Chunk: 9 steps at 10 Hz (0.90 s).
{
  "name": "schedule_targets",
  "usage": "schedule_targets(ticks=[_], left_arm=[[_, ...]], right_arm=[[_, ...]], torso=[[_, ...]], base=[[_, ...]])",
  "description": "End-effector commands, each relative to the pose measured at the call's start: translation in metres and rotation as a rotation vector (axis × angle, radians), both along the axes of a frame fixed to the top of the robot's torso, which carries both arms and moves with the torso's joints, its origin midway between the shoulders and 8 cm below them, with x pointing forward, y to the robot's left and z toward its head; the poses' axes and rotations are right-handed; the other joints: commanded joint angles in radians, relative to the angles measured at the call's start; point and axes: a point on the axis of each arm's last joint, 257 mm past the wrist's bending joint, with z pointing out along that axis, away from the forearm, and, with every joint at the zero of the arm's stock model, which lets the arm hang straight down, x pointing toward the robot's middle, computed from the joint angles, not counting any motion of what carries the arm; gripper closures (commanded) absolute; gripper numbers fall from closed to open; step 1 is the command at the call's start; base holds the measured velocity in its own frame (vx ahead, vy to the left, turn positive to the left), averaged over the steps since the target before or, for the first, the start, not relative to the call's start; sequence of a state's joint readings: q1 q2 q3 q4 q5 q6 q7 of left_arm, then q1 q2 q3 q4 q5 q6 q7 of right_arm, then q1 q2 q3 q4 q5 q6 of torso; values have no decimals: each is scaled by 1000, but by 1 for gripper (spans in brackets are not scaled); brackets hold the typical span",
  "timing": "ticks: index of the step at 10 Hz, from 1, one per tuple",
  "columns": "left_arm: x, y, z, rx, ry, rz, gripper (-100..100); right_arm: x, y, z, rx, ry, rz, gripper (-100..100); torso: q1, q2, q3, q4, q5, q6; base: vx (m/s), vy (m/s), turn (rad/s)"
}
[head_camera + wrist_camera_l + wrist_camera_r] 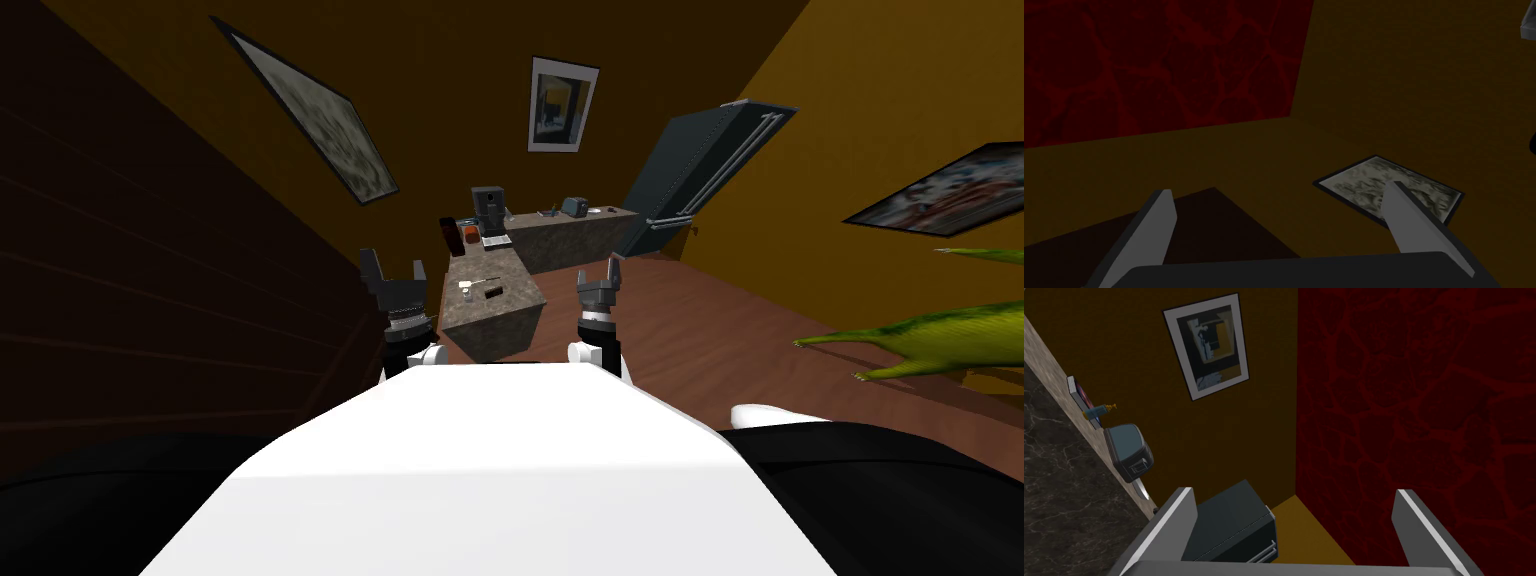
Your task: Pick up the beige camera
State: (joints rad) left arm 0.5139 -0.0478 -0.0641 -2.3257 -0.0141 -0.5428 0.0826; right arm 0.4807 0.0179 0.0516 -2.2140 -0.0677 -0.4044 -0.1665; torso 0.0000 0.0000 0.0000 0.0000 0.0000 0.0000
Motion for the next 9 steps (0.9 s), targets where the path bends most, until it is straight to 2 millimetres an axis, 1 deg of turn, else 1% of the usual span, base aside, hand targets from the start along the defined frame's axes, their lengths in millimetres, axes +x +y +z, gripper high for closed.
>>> schedule_targets(ticks=[1,2,4,5,7,8,9], left_arm=[[5,-2,-5,38,27,-19,-100],[5,-3,-5,45,29,-22,-100],[17,-2,-16,93,82,-41,-100],[17,-3,-16,106,84,-46,-100],[33,5,-29,147,154,-51,-100],[33,4,-30,163,157,-57,-100],[42,10,-37,184,197,-55,-100]], right_arm=[[0,0,0,0,0,0,0],[0,0,0,0,0,0,0],[0,0,0,0,0,0,0],[0,0,0,0,0,0,0],[0,0,0,0,0,0,0],[0,0,0,0,0,0,0],[0,0,0,0,0,0,0]], torso=[[0,0,0,0,0,0],[-1,1,0,0,0,0],[-1,2,1,0,0,0],[-1,3,2,1,0,0],[-2,3,1,1,0,0],[-2,4,2,1,-1,0],[-2,4,2,1,0,0]], base=[[-17,-17,-47],[-26,-14,-25],[-45,-20,-73],[-40,-22,-26],[-52,-40,-106],[-58,-31,-38],[-62,-49,-90]])
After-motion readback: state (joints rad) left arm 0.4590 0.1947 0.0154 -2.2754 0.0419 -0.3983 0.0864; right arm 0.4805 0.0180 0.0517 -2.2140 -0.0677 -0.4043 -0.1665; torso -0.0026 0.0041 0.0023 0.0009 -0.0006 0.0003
